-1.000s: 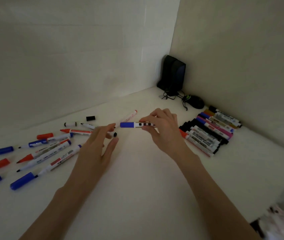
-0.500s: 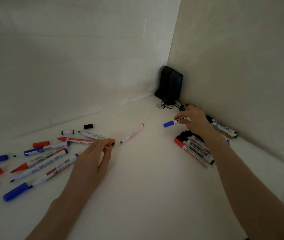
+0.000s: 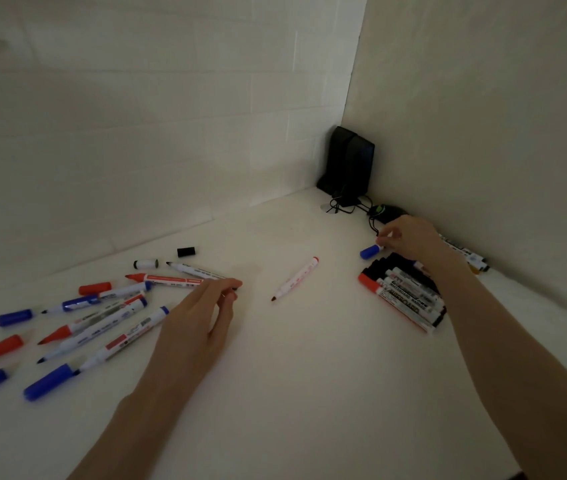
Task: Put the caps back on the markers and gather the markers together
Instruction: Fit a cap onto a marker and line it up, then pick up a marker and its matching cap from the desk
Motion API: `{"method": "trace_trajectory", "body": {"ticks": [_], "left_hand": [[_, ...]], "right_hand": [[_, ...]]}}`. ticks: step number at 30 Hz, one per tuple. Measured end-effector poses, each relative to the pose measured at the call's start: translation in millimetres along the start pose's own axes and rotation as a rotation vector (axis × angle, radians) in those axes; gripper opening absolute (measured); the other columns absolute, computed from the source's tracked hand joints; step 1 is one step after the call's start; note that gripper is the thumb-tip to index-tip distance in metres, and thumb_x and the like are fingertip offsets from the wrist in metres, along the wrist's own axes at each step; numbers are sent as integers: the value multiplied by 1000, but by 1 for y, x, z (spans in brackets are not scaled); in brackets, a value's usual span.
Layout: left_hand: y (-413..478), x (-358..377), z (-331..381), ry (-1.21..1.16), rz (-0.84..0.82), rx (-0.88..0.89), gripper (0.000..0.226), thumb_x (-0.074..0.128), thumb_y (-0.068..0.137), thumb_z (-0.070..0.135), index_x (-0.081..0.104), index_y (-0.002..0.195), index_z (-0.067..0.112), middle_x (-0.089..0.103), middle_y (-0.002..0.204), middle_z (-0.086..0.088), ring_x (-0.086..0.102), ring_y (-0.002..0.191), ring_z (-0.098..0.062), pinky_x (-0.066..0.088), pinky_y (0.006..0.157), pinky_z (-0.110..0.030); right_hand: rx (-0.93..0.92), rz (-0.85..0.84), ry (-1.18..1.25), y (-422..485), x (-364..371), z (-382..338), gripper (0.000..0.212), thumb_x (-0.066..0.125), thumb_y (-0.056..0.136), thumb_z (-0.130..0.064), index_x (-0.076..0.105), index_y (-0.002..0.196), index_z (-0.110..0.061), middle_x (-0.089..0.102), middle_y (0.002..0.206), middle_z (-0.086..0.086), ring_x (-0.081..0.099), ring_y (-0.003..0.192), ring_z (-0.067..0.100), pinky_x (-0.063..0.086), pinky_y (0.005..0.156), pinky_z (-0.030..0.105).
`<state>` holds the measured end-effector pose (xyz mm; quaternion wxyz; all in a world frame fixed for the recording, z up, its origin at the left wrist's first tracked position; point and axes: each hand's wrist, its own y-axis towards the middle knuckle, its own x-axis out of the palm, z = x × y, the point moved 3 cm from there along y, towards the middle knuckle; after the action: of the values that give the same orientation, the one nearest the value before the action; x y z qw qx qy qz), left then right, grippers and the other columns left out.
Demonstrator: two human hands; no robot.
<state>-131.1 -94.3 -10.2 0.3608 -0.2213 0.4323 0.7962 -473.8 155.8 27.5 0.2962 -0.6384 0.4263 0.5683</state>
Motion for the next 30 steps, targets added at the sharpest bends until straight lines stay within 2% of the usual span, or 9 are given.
{"method": "trace_trajectory", "body": {"ticks": [4, 7, 10, 13, 17, 21, 24, 27, 30], "left_hand": [[0, 0, -1, -8, 2, -6, 21, 54, 99, 18, 63, 117, 24, 64, 102, 13, 52, 84, 14, 36, 74, -1], [1, 1, -1, -1, 2, -1, 21, 53, 99, 19, 62, 117, 25, 63, 101, 15, 53, 82, 13, 37, 72, -3], [0, -1, -2, 1, 14, -22, 22, 52, 99, 19, 62, 118, 26, 64, 102, 16, 51, 81, 16, 36, 71, -4], [0, -4, -4, 16, 38, -62, 24, 53, 98, 14, 62, 117, 25, 63, 95, 17, 50, 76, 16, 34, 65, -7], [0, -9, -9, 47, 85, -126, 20, 55, 95, 11, 62, 107, 26, 57, 80, 18, 54, 68, 6, 36, 59, -8], [2, -20, -15, 46, 198, -213, 20, 48, 97, 17, 64, 106, 23, 61, 77, 12, 53, 62, -2, 36, 57, -13], [4, -43, -27, -15, 357, -357, 20, 48, 98, 13, 63, 107, 22, 57, 71, 10, 53, 58, -7, 41, 54, -19], [5, -71, -44, -64, 475, -453, 22, 46, 99, 13, 63, 107, 25, 62, 80, 5, 57, 67, -6, 42, 59, -15], [5, -90, -62, -24, 489, -485, 21, 47, 99, 12, 63, 109, 22, 66, 89, 4, 62, 78, -6, 43, 67, -13]], "right_hand": [[25, 76, -111, 0, 1, 3, 16, 67, 91, -31, 76, 102, -26, 69, 108, 7, 59, 90, 21, 46, 80, 32], [-124, 168, -30, -13, -2, -17, 24, 71, 88, -32, 72, 112, -27, 63, 114, 8, 60, 101, 26, 46, 91, 38], [-418, -124, 240, -49, -3, -68, 29, 75, 86, -36, 68, 113, -43, 59, 119, -13, 53, 112, 10, 41, 96, 30], [-559, -292, 158, -75, 11, -103, 33, 79, 81, -37, 70, 112, -45, 59, 118, -21, 47, 113, -2, 36, 98, 29], [-558, -228, 217, -84, 25, -113, 21, 78, 83, -32, 74, 102, -41, 62, 105, -24, 47, 100, -13, 34, 88, 15], [-510, -110, 416, -84, 31, -121, 15, 70, 91, -29, 71, 102, -38, 66, 102, -18, 59, 96, -3, 47, 87, 26], [-469, -8, 510, -89, 34, -139, 12, 58, 97, -35, 65, 107, -33, 63, 100, -12, 59, 92, 3, 46, 77, 24], [-406, -33, 567, -93, 44, -158, 15, 48, 102, -37, 58, 111, -30, 60, 101, -7, 60, 88, 11, 49, 73, 27], [-351, -131, 667, -97, 58, -171, 14, 44, 105, -31, 51, 116, -26, 60, 99, -4, 60, 77, 13, 48, 62, 24]]}}
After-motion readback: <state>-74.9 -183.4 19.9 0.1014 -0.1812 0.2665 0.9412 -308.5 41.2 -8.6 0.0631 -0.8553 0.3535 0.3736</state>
